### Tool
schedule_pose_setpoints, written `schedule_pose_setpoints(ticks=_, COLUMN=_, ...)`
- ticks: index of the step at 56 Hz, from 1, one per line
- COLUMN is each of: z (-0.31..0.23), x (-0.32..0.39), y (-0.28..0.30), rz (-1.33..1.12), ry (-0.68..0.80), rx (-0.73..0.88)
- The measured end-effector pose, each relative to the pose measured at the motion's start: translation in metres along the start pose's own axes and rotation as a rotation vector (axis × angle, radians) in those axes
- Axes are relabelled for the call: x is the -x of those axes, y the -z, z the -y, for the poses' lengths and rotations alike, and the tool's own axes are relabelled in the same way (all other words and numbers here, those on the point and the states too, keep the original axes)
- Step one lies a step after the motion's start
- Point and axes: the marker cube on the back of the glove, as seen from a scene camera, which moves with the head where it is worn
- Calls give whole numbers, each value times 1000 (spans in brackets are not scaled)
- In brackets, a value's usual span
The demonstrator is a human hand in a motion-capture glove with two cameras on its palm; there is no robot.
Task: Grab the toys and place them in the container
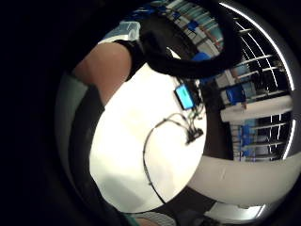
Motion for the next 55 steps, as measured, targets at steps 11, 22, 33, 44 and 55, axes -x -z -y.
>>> schedule_pose_setpoints(ticks=11, z=-84, x=15, y=-11, rz=91, ry=29, rx=-10)
schedule_pose_setpoints(ticks=22, z=-196, x=68, y=-32, rz=159, ry=121, rx=-97)
schedule_pose_setpoints(ticks=33, z=-309, x=135, y=-81, rz=203, ry=121, rx=-160)
schedule_pose_setpoints(ticks=44, z=-328, x=152, y=-110, rz=242, ry=132, rx=-35)
schedule_pose_setpoints(ticks=55, z=-323, x=158, y=-111, rz=248, ry=159, rx=-27)
